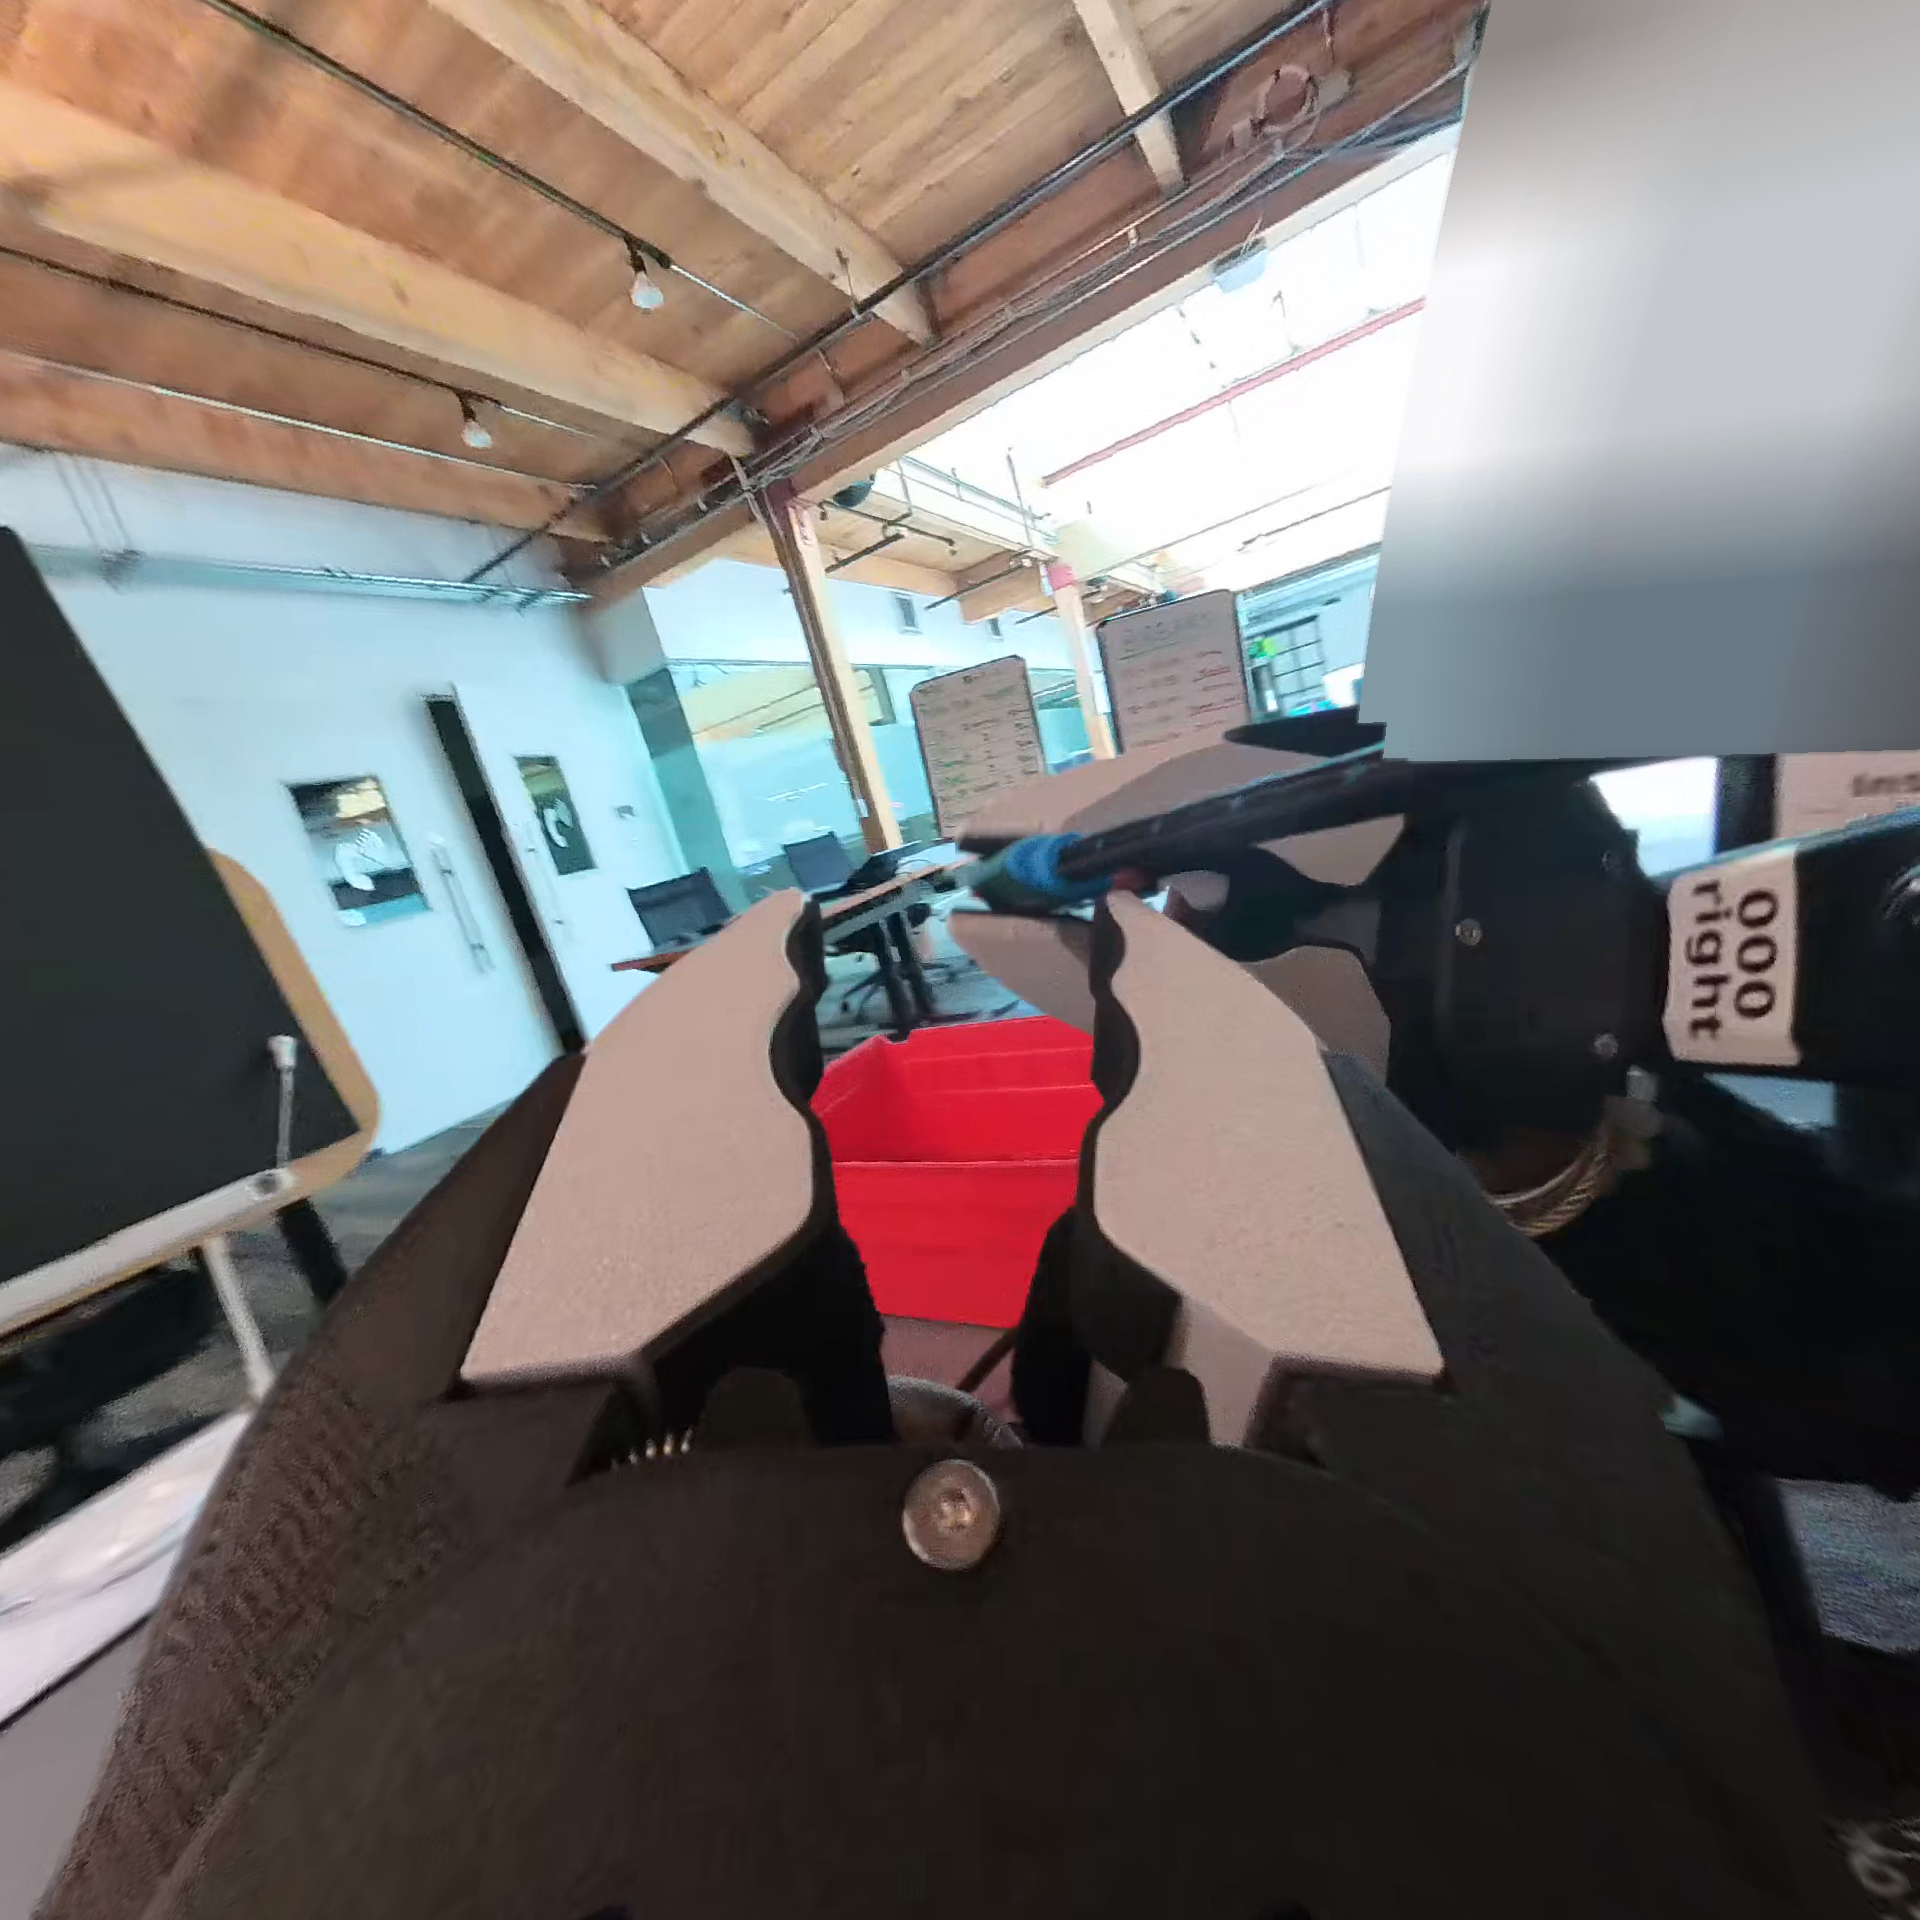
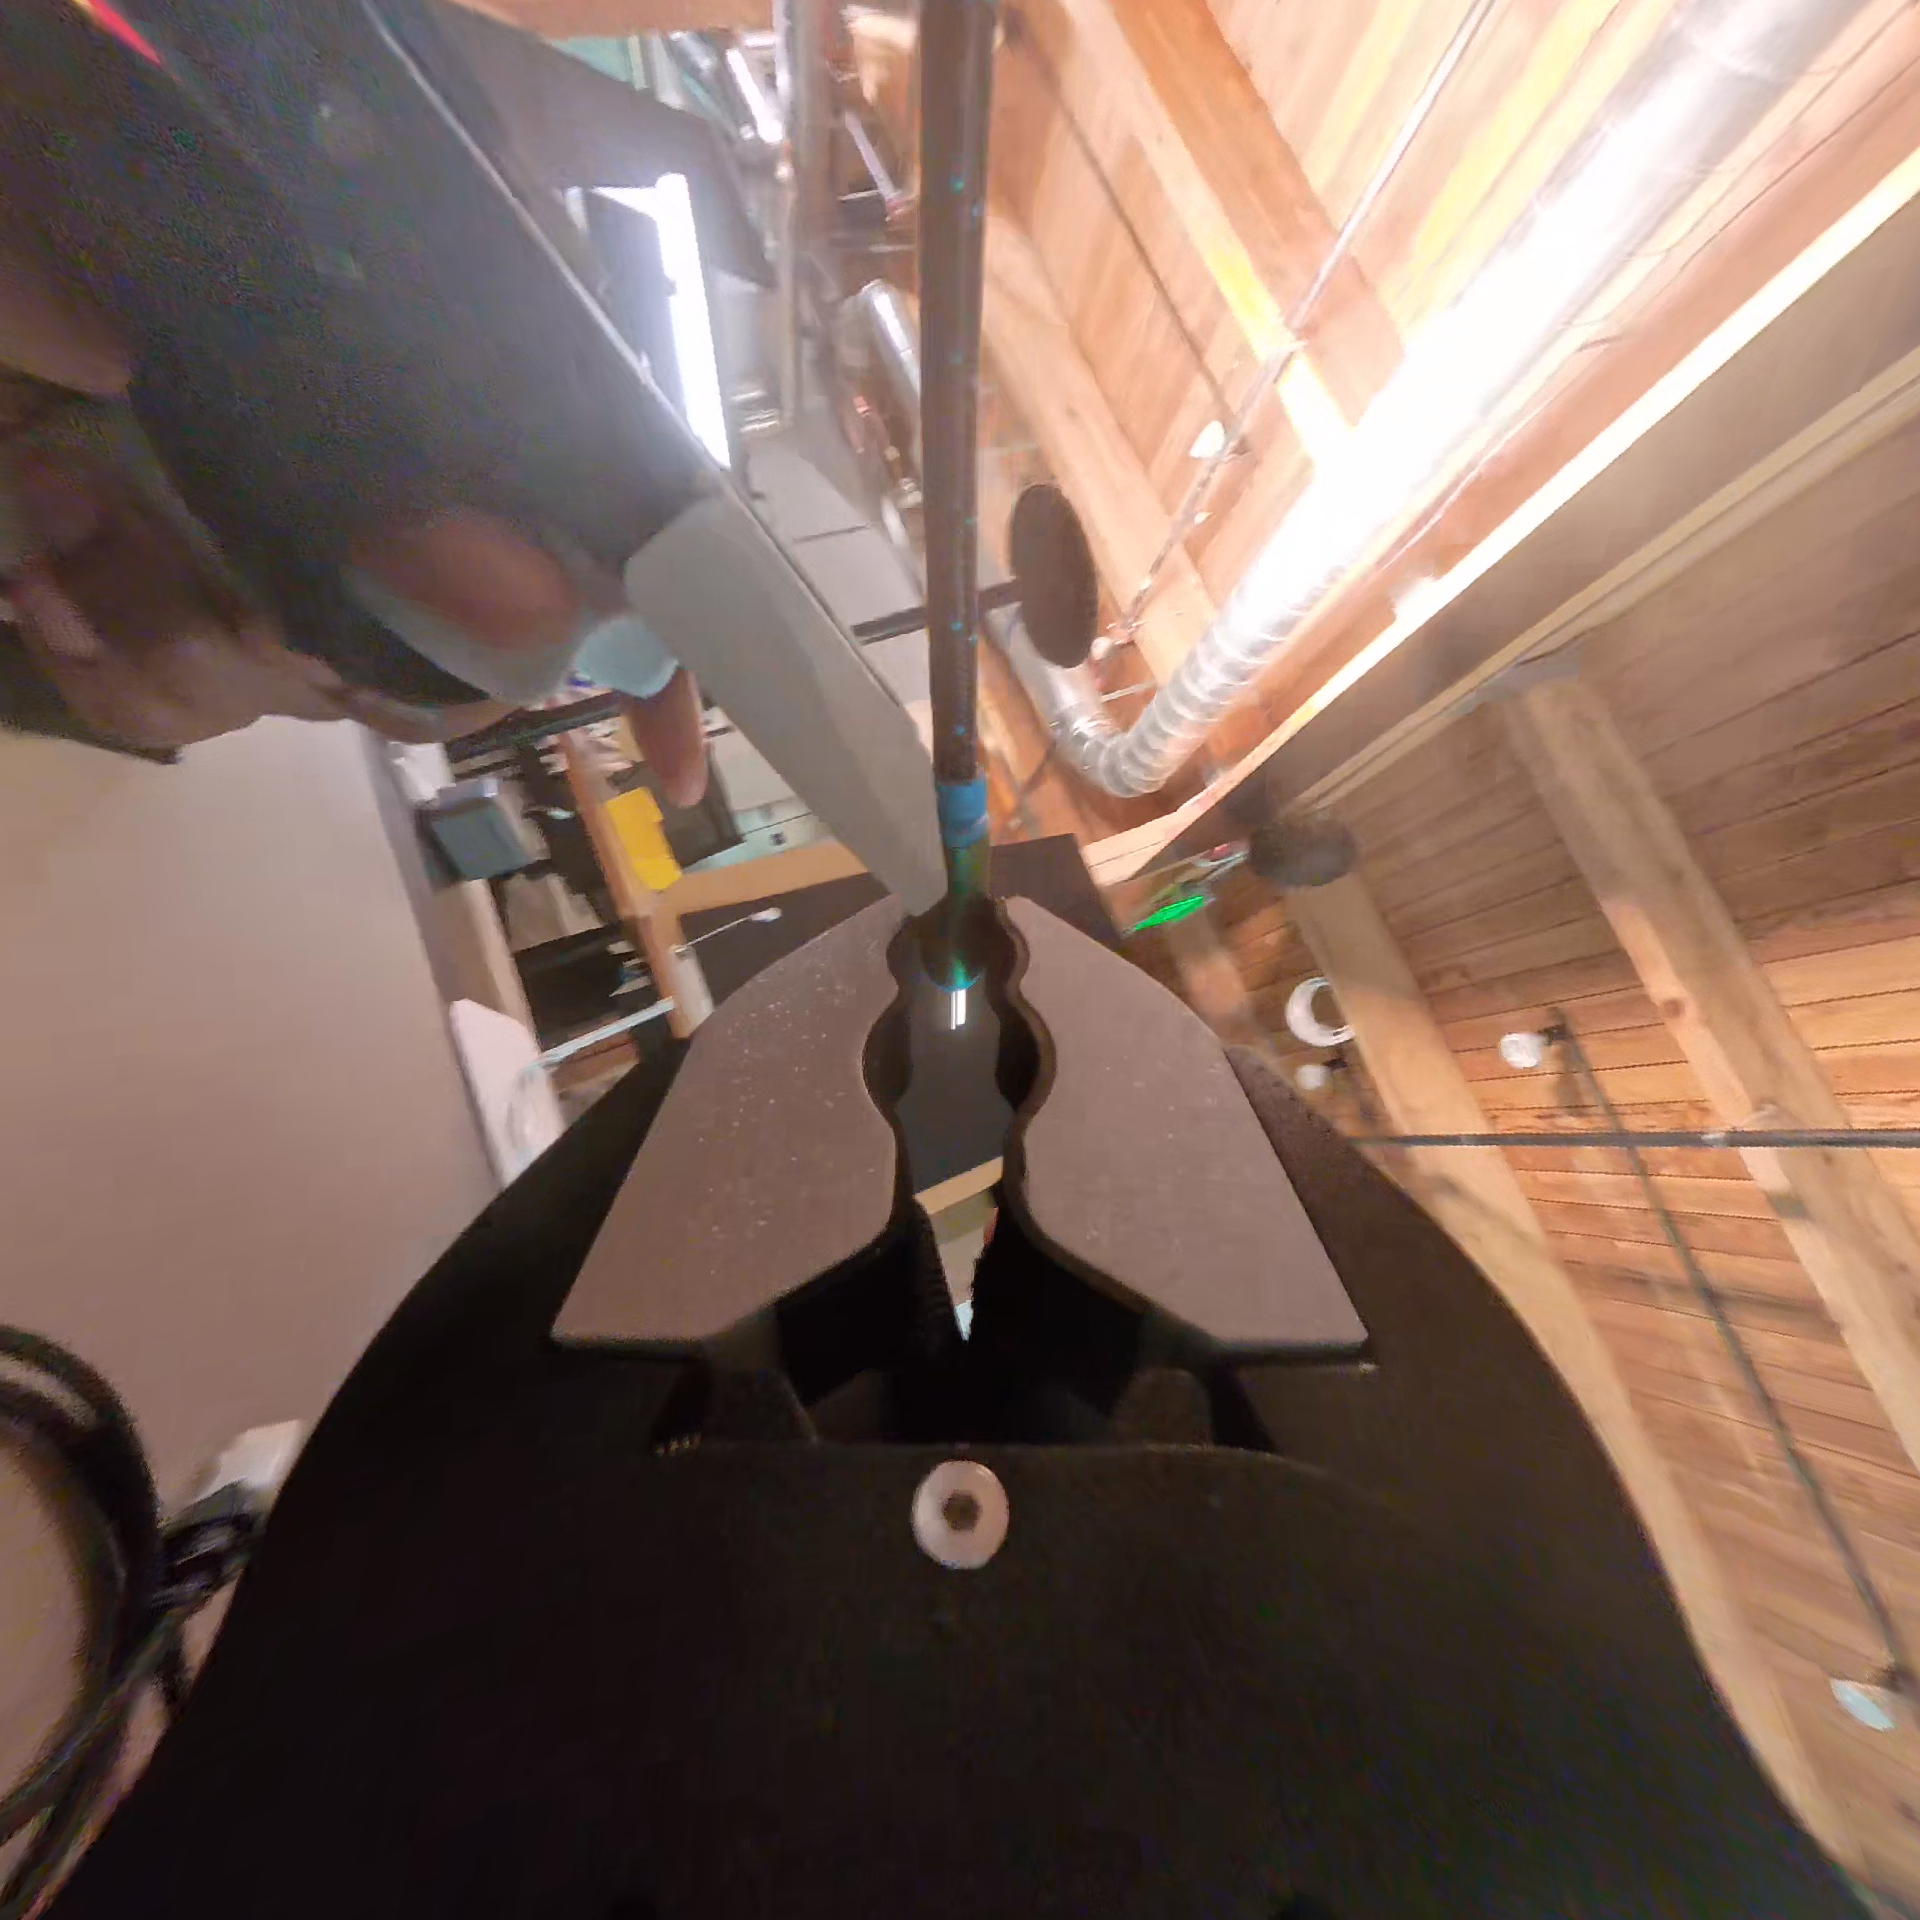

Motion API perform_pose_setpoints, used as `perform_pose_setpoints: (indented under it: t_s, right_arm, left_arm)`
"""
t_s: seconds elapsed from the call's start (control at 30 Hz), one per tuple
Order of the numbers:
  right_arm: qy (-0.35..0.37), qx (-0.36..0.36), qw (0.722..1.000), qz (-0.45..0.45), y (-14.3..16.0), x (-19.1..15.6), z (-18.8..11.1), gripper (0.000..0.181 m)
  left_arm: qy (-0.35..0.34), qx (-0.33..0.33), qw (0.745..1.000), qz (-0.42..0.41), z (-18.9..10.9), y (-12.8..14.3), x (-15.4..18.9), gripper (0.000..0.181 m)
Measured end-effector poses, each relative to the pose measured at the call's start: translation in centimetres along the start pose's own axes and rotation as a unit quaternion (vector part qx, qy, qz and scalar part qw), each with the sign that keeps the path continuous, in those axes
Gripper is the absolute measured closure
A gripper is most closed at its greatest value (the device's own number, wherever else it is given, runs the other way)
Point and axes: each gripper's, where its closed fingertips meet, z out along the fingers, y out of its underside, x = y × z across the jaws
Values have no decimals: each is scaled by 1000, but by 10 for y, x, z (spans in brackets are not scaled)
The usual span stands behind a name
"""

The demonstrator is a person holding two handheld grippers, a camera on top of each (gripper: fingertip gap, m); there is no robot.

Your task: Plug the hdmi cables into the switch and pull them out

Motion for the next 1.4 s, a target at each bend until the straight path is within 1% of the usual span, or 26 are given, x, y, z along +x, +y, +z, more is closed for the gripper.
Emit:
perform_pose_setpoints:
  t_s: [0.07,0.13,0.17,0.2,0.23,0.27,0.33,0.4,0.43,0.47,0.5,0.53,0.6,0.67,0.7,0.73,0.77,0.87,0.93,0.97,1.0,1.03,1.1,1.17,1.33,1.4]
  right_arm:
    - [-65,-15,996,54,7,-14,2,170]
    - [-160,-25,976,143,12,-36,2,170]
    - [-223,-28,954,196,12,-51,-2,169]
    - [-287,-24,924,253,9,-64,-7,169]
    - [-347,-15,885,310,3,-75,-14,169]
    - [-389,-4,849,358,-2,-80,-19,170]
    - [-435,-1,793,426,-4,-86,-24,169]
    - [-465,5,744,480,-4,-88,-27,169]
    - [-464,14,729,503,-3,-86,-25,169]
    - [-457,29,724,516,-3,-84,-21,169]
    - [-441,45,733,516,-2,-80,-18,168]
    - [-415,58,753,507,-2,-76,-13,163]
    - [-360,75,804,468,-2,-66,-7,156]
    - [-270,75,863,421,1,-51,2,151]
    - [-227,74,886,397,1,-44,5,149]
    - [-204,75,898,383,-3,-42,6,147]
    - [-203,71,902,375,-8,-45,6,144]
    - [-207,45,902,375,-23,-59,8,138]
    - [-178,27,896,406,-27,-61,13,142]
    - [-174,22,886,428,-29,-64,15,142]
    - [-173,25,874,453,-32,-66,16,148]
    - [-164,29,862,480,-32,-64,17,149]
    - [-174,45,833,522,-35,-65,18,155]
    - [-188,48,816,544,-34,-66,18,156]
    - [-209,50,805,553,-37,-65,14,163]
    - [-210,59,809,545,-38,-62,13,163]
  left_arm:
    - [-8,-16,999,28,0,5,-2,135]
    - [1,-30,999,39,0,10,-1,136]
    - [15,-44,998,31,-1,15,0,136]
    - [37,-63,997,14,-1,22,3,137]
    - [65,-82,994,-13,-2,28,8,138]
    - [94,-93,990,-43,-2,33,14,146]
    - [131,-91,981,-106,-2,34,21,179]
    - [130,-89,973,-166,0,35,20,181]
    - [120,-82,969,-199,2,35,15,181]
    - [105,-72,964,-235,3,33,9,181]
    - [89,-56,957,-271,4,31,2,181]
    - [71,-37,948,-308,4,29,-6,181]
    - [43,7,926,-375,1,22,-21,181]
    - [15,51,902,-430,-4,15,-35,181]
    - [3,66,891,-450,-6,13,-40,179]
    - [-6,78,883,-463,-9,11,-44,180]
    - [-16,91,878,-470,-11,9,-47,181]
    - [-51,122,878,-460,-17,5,-57,181]
    - [-68,148,882,-443,-22,0,-63,181]
    - [-69,162,881,-438,-24,-3,-64,181]
    - [-67,173,881,-435,-26,-5,-64,181]
    - [-65,182,882,-429,-26,-8,-63,181]
    - [-56,188,890,-412,-25,-10,-59,181]
    - [-53,186,900,-391,-23,-12,-55,181]
    - [-66,194,928,-311,-23,-21,-44,181]
    - [-72,190,942,-266,-22,-26,-38,181]
